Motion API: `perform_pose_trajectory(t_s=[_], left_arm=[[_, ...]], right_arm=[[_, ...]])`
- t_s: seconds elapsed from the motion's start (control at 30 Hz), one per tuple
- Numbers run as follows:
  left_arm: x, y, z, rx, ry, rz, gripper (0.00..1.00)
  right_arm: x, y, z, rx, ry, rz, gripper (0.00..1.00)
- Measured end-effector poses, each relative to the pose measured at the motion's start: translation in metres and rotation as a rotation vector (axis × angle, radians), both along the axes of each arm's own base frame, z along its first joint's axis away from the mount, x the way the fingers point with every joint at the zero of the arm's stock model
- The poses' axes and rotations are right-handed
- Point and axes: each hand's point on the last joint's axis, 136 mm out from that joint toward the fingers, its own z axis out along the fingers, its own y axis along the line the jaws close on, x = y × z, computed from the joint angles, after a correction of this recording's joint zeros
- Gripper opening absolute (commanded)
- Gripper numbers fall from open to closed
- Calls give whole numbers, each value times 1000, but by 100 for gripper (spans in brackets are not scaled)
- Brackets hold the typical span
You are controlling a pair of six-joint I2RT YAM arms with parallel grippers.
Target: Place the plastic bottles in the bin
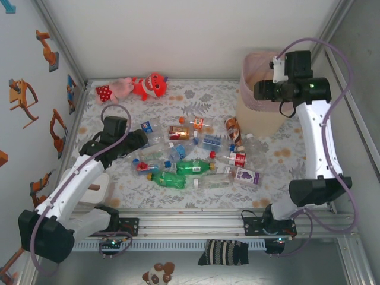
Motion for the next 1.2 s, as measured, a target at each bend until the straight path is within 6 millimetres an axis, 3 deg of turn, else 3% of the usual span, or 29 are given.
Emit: perform_pose_trajectory(t_s=[0.23,0.6,0.93,1.2], left_arm=[[-3,43,-35,-50,116,153,63],[18,94,-76,-73,275,251,71],[71,106,-96,-73,332,213,77],[77,103,-135,-84,438,198,74]], right_arm=[[-27,7,-13,7,26,15,69],[-36,6,-22,9,47,7,69],[-37,12,-22,5,48,22,69],[-38,12,-23,-15,50,17,69]])
